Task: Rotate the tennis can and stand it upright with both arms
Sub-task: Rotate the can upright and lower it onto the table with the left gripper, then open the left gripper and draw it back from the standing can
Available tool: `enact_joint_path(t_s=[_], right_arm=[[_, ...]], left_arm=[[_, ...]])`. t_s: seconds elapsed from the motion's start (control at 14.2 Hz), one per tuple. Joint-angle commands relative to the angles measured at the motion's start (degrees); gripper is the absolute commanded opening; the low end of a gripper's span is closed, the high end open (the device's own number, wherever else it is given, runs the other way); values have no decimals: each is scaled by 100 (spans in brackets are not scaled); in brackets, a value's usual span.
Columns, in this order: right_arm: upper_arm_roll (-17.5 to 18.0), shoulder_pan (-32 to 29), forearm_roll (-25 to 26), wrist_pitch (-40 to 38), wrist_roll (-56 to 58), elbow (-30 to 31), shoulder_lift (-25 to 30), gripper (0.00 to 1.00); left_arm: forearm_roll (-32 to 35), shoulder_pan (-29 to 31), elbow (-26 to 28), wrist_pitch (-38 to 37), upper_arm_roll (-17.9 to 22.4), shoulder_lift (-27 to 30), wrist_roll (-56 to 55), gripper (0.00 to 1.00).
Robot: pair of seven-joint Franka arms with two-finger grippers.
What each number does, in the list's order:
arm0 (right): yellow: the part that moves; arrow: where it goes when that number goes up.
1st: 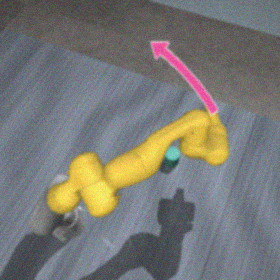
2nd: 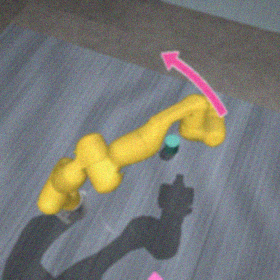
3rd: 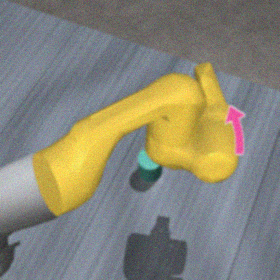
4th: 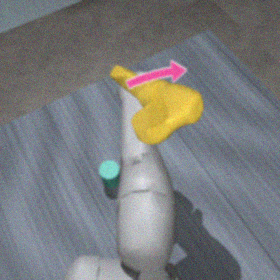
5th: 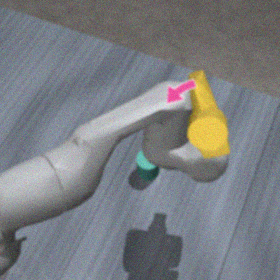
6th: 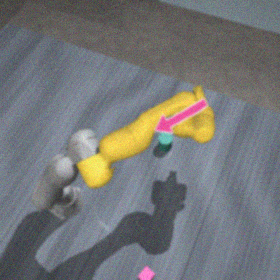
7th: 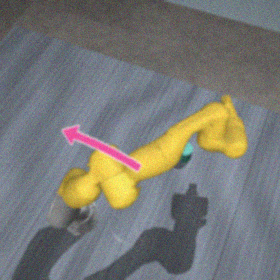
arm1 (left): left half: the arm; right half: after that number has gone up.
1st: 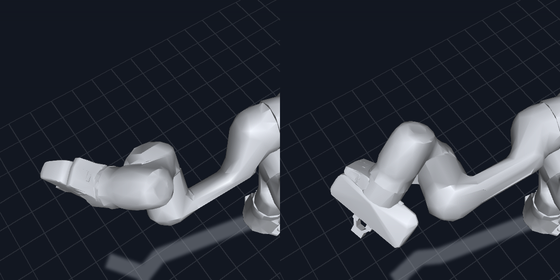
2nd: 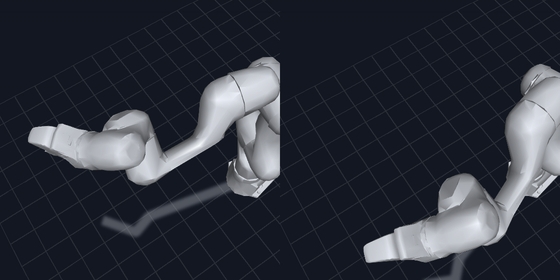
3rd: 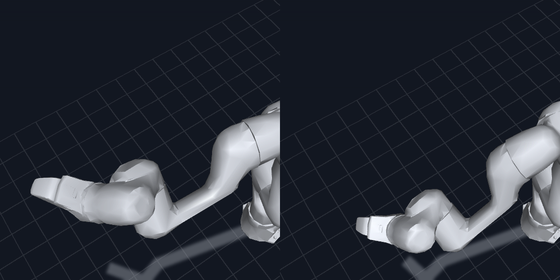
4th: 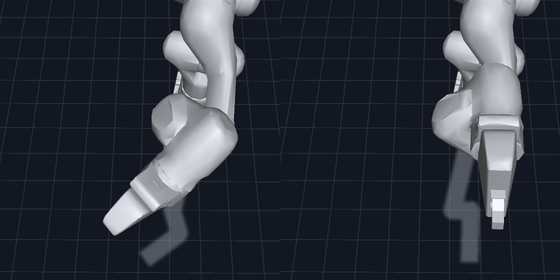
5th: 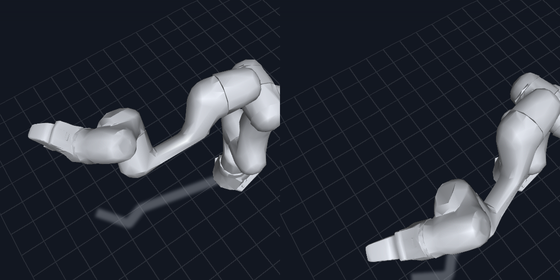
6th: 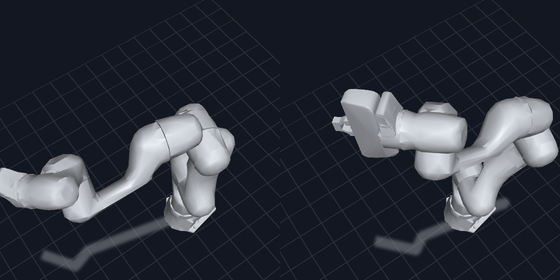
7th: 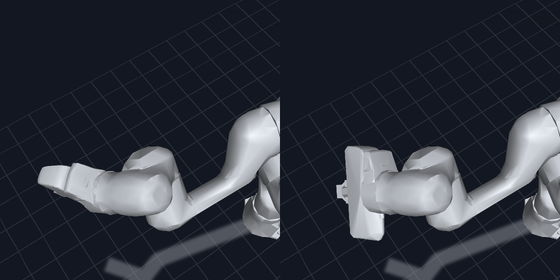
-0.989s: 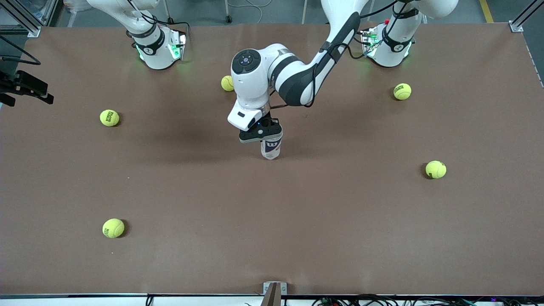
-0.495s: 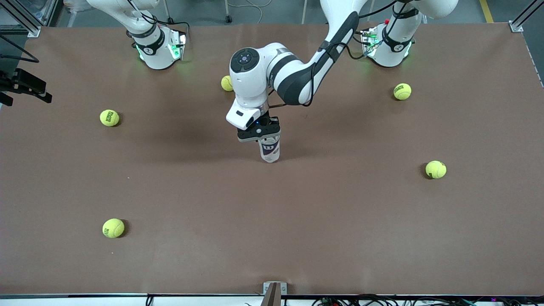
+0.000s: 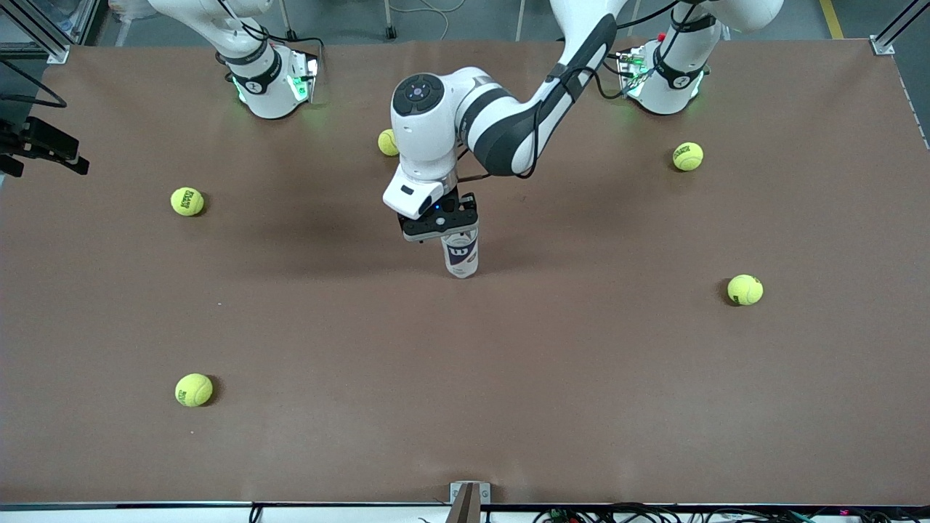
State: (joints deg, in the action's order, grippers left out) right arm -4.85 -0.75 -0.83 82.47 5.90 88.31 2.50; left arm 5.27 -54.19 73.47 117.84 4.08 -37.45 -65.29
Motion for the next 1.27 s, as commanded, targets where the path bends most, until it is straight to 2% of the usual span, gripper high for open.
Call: enact_joint_path(t_s=[0.0,0.28,0.78,1.2], right_arm=[[45,-101,30,41,-54,248,207,100],[45,-101,30,32,-54,248,216,100],[54,-92,30,32,-36,240,216,100],[63,-83,48,-12,-1,196,199,100]], left_arm=[[53,31,45,-111,215,553,-63,100],[62,803,97,-409,260,1177,383,100],[36,2393,212,-1613,234,1828,2395,100],[-341,3878,1186,-1799,216,3014,4582,100]])
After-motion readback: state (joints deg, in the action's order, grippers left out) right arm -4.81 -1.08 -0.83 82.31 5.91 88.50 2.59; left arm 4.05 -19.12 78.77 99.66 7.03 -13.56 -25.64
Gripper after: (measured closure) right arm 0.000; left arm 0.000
